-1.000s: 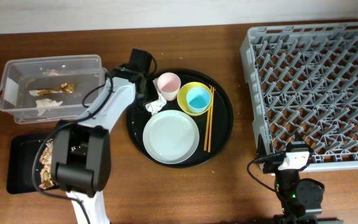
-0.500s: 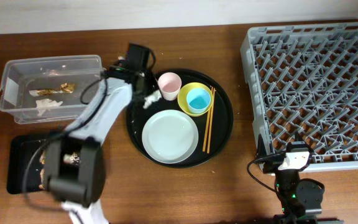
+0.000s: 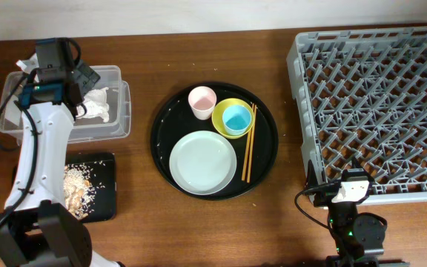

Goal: Sort waste into correct bins and load items into the dishwasher rack
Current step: 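Drop the tissue and stick into the clear plastic bin, withdraw left arm, then reach the right gripper to the white plate and grasp its edge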

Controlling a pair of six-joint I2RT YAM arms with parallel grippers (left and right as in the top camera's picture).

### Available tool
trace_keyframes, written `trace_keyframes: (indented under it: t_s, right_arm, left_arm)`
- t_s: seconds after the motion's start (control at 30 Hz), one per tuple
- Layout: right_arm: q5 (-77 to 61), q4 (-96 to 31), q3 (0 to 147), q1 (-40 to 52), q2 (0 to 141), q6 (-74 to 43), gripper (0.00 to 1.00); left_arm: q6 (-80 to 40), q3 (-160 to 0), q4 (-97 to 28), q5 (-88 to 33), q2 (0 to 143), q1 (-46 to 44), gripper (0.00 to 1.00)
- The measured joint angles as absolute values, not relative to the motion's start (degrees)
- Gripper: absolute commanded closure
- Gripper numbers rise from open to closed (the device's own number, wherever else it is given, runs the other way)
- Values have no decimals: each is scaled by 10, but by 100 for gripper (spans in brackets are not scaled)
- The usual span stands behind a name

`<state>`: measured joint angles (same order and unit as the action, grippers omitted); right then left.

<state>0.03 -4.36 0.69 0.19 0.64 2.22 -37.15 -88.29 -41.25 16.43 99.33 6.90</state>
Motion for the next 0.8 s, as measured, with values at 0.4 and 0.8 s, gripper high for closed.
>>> trace_keyframes:
  t_s: [0.4, 0.8]
  right_arm:
    - [0, -44, 7, 2, 7, 22, 2]
    - [0, -44, 7, 2, 7, 22, 2]
  left_arm:
    - [-371, -881, -639, 99, 880, 91, 1]
    - [-371, -881, -639, 213, 880, 91, 1]
